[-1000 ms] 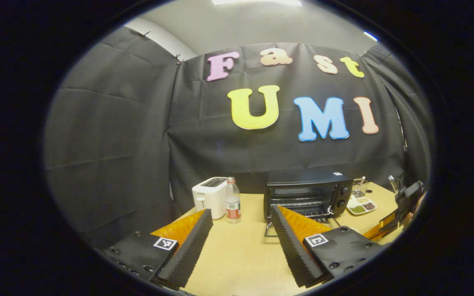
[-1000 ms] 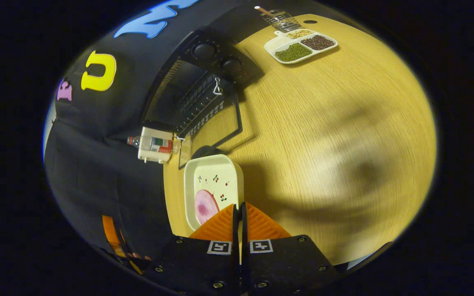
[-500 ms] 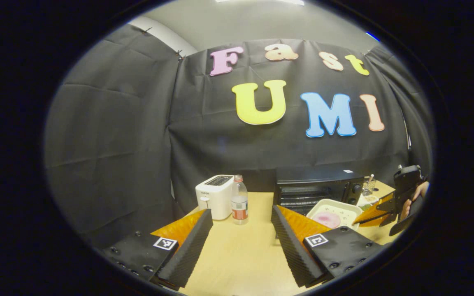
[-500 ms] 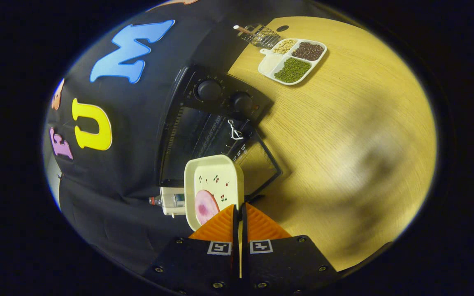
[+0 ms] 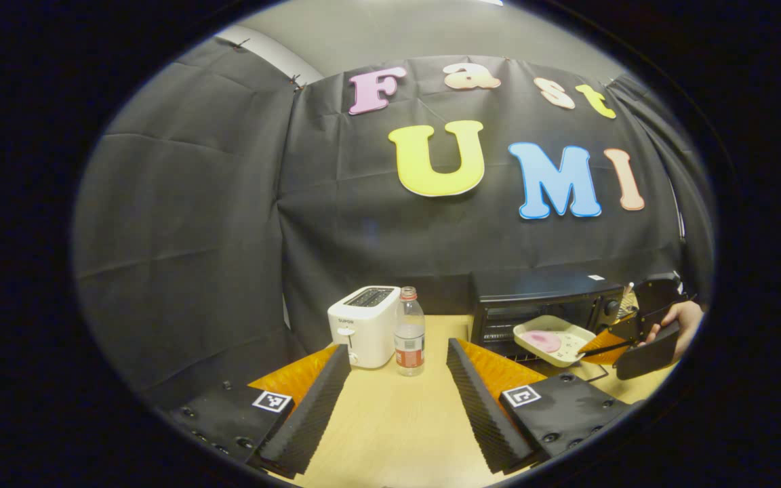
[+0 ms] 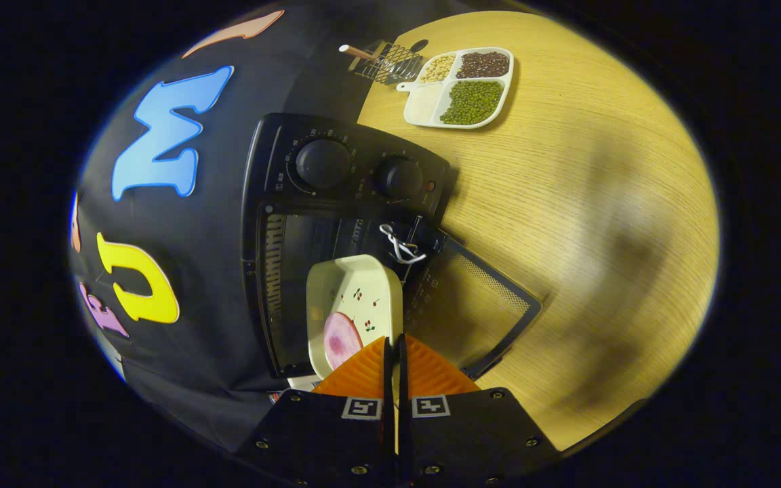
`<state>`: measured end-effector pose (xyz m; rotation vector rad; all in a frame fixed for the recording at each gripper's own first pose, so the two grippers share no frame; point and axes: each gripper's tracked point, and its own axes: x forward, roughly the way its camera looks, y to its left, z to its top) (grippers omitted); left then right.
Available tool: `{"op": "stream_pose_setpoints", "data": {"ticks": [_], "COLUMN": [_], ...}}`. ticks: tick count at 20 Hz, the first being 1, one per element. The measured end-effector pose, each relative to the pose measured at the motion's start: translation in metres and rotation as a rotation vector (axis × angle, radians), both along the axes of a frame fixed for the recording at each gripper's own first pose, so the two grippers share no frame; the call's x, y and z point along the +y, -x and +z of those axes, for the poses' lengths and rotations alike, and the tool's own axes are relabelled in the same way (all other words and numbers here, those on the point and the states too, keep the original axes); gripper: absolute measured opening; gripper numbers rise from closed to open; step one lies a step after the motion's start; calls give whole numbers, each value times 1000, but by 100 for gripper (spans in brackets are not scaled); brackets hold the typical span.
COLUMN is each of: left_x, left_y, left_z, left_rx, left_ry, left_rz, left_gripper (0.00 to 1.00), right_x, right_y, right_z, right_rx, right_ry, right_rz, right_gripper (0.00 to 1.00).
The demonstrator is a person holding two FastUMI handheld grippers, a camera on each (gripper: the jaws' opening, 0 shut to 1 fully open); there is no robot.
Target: Open the electric oven with the left hand, put the food in, and close the electric oven.
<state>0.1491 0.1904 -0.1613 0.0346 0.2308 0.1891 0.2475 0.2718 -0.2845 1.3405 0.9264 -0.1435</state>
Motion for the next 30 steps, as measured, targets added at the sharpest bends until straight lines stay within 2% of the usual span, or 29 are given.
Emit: {"op": "stream_pose_setpoints", "data": {"ticks": [2,3,4,9,12,14,15,16,17,18,19,20,21,23,24,25,30], "left_x": [3,2,2,5,3,1,-2,-6,-10,-15,-19,-26,-33,-47,-54,-62,-105], "left_y": [-2,-3,-3,-4,-4,-4,-5,-5,-6,-7,-6,-7,-7,-9,-9,-10,-13], "left_z": [-8,-13,-16,-18,-21,-17,-17,-15,-15,-13,-12,-11,-11,-13,-14,-18,-41], "left_rx": [29,41,50,71,77,76,75,73,67,62,59,55,52,50,53,56,92], "left_ry": [3,11,15,-2,-11,-12,-13,-15,-14,-12,-10,-4,2,17,30,44,94], "left_rz": [3,0,1,3,1,-2,-4,-7,-13,-20,-27,-36,-45,-64,-76,-87,-157], "left_gripper": [97,100,97,100,100,100,100,98,96,94,93,91,100,100,97,100,100], "right_x": [1,3,4,4,13,18,20,17,15,16,13,11,8,-1,-6,-13,-52], "right_y": [-17,-24,-30,-54,-66,-64,-63,-62,-58,-53,-47,-40,-35,-24,-18,-10,32], "right_z": [0,-1,-2,-1,11,22,29,32,34,36,38,38,41,55,64,70,95], "right_rx": [-10,-12,-12,-50,-105,-141,-163,-180,-187,-193,-196,-191,-194,-237,-264,-284,-426], "right_ry": [-31,-40,-45,-29,-114,-150,-153,-147,-135,-126,-114,-98,-85,-59,-35,2,244], "right_rz": [-54,-77,-98,-204,-239,-218,-206,-191,-169,-146,-124,-103,-79,-35,-11,19,174], "right_gripper": [3,4,4,4,8,24,42,55,81,82,100,97,97,97,97,97,97]}}
